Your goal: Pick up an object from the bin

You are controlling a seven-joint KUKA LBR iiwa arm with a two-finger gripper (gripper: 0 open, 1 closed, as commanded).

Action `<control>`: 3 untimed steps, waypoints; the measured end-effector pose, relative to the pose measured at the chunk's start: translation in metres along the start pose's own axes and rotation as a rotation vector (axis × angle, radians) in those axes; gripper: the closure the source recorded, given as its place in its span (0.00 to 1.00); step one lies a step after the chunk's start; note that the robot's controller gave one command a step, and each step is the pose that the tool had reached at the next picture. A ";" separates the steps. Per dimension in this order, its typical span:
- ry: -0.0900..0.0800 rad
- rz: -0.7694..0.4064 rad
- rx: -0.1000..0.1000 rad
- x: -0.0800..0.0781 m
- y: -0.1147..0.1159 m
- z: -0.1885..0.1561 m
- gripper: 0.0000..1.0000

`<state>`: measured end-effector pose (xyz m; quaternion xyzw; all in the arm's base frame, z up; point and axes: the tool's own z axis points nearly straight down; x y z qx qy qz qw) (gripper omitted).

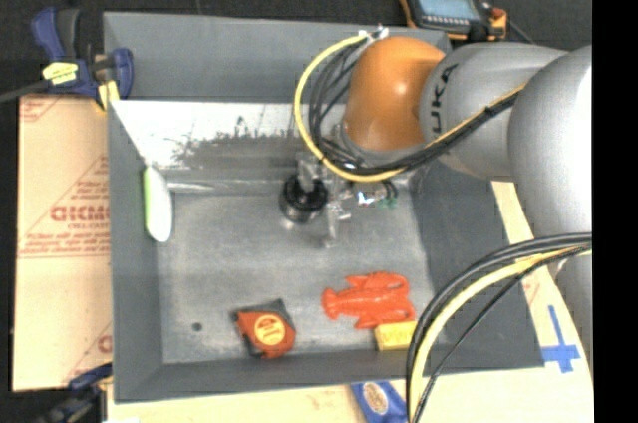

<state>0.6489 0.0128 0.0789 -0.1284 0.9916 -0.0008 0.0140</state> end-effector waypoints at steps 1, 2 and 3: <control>0.012 -0.054 -0.005 -0.009 -0.005 0.003 1.00; 0.022 -0.054 -0.006 -0.006 -0.005 0.006 0.00; 0.014 -0.052 -0.007 -0.009 -0.004 0.003 1.00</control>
Offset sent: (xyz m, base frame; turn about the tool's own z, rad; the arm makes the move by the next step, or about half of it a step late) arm 0.0000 0.0000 0.0000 0.0000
